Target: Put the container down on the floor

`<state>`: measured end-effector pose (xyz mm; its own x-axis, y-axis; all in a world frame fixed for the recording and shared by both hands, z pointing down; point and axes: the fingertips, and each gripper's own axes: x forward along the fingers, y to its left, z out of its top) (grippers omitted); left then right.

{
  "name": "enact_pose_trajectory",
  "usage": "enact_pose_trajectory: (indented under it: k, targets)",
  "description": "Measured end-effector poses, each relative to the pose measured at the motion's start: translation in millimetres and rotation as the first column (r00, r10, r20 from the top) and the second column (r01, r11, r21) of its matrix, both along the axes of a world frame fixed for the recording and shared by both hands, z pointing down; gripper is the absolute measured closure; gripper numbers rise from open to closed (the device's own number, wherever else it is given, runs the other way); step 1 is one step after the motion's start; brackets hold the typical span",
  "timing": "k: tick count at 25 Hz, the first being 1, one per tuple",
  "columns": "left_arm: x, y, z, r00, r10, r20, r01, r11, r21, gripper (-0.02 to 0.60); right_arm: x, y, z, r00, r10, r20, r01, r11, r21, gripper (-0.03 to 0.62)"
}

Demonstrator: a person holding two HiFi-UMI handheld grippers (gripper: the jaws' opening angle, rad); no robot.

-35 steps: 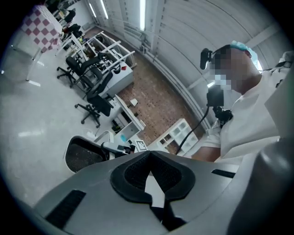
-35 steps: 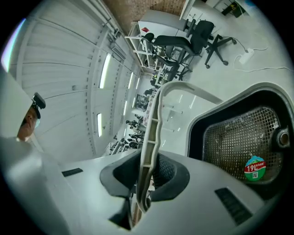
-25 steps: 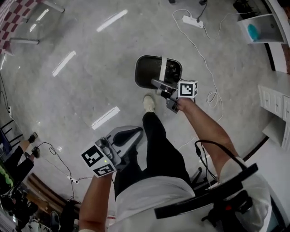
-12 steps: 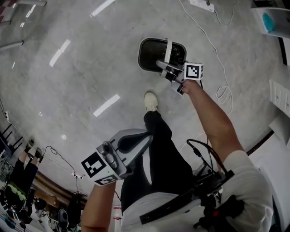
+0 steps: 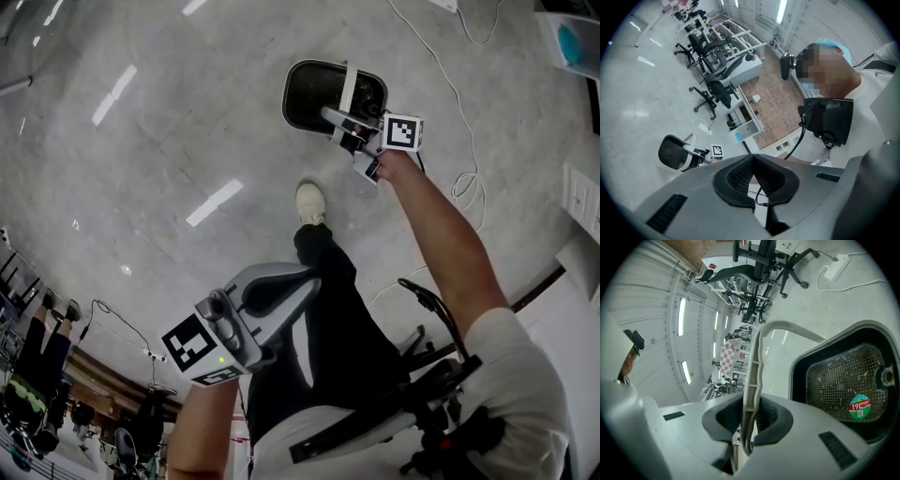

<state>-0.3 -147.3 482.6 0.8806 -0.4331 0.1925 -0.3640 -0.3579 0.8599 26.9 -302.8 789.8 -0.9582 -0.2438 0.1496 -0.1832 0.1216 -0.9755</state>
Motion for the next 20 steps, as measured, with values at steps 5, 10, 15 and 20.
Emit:
enact_pose_trajectory:
  k: [5, 10, 15, 20]
  targets:
    - [3.6, 2.6, 2.5, 1.000, 0.004, -0.002, -0.004, 1.000, -0.008, 0.572, -3.8, 0.9, -5.6, 0.999, 0.005, 0.034, -0.005, 1.000, 0.015, 0.556]
    - [2.5, 2.0, 3.5, 1.000, 0.013, -0.004, -0.013, 1.000, -0.011, 0.571, -2.4, 0.4, -4.9, 0.999, 0.007, 0.034, -0.007, 1.000, 0.020, 0.555]
    - [0.6, 1.1, 4.3, 1.000, 0.014, -0.007, -0.015, 1.000, -0.011, 0.572, -0.7, 2.3, -1.3, 1.000, 0.000, 0.007, 0.000, 0.999, 0.038, 0.555]
    - [1.7, 2.7, 3.7, 1.000, 0.018, -0.010, -0.018, 1.000, -0.010, 0.571, 3.0, -1.7, 3.7, 1.000, -0.001, -0.027, 0.002, 0.999, 0.049, 0.530]
